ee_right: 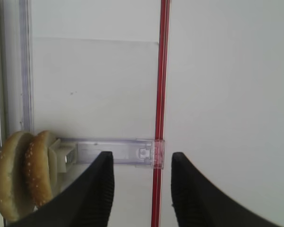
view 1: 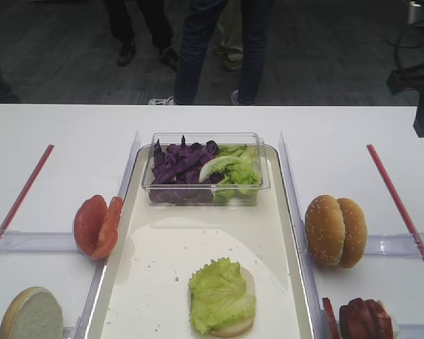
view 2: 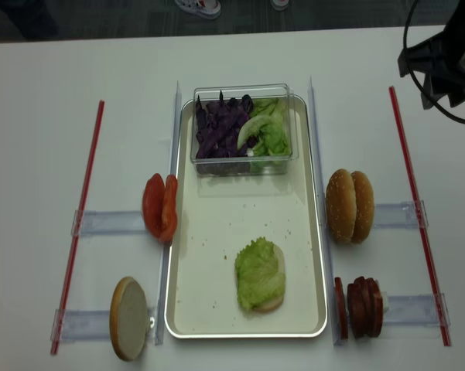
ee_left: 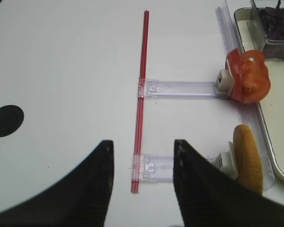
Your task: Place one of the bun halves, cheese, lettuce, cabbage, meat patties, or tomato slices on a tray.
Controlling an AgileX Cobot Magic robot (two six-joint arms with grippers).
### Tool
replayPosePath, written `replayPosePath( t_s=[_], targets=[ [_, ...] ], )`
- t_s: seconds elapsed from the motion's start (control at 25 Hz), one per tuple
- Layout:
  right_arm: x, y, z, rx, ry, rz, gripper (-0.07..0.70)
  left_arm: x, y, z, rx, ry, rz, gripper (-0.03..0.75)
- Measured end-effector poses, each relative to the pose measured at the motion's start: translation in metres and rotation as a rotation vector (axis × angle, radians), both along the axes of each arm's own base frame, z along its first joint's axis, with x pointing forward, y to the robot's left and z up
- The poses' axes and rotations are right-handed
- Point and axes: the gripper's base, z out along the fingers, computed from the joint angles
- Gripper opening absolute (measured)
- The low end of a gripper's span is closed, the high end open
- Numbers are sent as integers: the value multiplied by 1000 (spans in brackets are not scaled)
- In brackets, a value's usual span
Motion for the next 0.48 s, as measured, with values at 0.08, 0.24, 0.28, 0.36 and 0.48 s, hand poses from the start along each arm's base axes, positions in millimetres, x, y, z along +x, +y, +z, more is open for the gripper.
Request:
replayPosePath(
  t_s=[0.08,0.24,0.28,0.36,0.48],
  targets=[
    [-13,0,0,-2,4,0,328,0,0,0,0,0,0,288],
    [-35,0,6,0,-13,0,328,0,0,0,0,0,0,288],
    [-40,0,7,0,-17,0,328,0,0,0,0,0,0,288],
    [-53,0,9,9,-26,-2,328,0,0,0,0,0,0,288],
    [-72,1,13,15,-46,-2,328,0,0,0,0,0,0,288]
  ],
)
